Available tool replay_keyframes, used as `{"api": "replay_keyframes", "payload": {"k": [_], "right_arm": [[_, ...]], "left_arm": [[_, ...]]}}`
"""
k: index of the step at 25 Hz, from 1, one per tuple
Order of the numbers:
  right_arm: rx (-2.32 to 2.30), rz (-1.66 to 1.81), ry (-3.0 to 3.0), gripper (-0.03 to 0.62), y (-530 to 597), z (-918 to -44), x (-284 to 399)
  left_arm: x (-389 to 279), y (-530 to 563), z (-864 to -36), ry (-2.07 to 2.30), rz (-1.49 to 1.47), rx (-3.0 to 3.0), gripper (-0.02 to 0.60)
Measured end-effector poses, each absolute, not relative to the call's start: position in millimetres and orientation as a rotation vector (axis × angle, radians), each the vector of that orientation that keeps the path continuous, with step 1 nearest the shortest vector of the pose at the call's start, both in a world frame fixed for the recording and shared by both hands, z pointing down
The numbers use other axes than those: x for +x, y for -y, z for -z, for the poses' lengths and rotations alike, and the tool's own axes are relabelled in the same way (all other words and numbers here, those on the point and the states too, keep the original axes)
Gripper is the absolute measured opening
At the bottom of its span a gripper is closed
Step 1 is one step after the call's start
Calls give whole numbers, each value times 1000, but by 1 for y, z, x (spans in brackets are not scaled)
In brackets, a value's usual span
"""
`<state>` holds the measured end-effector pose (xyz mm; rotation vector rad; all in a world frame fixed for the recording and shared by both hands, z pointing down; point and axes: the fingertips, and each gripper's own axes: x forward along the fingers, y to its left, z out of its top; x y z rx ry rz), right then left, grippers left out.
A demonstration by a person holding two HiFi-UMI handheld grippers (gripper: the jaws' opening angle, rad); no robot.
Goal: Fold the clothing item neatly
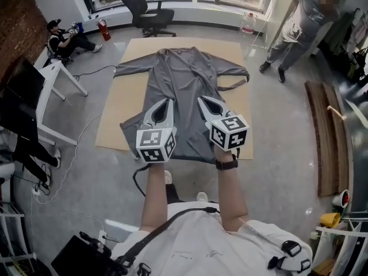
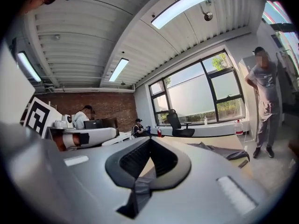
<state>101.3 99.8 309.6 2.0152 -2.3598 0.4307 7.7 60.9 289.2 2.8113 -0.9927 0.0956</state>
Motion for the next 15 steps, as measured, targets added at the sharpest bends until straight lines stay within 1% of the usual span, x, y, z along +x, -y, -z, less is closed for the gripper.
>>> {"api": "replay_keyframes", "payload": {"k": [4, 8, 10, 15], "right_arm": [[2060, -376, 2330, 5, -35, -292, 96], [2088, -214, 2336, 5, 13, -262, 67], [2130, -152, 2282, 5, 25, -262, 63], [2141, -284, 2176, 5, 47, -299, 71]], "left_arm": [[6, -1, -273, 917, -68, 2881, 5], [-19, 62, -256, 894, 26, 2860, 5], [-29, 83, -258, 880, 28, 2853, 5], [-39, 121, -285, 866, -6, 2823, 5]]}}
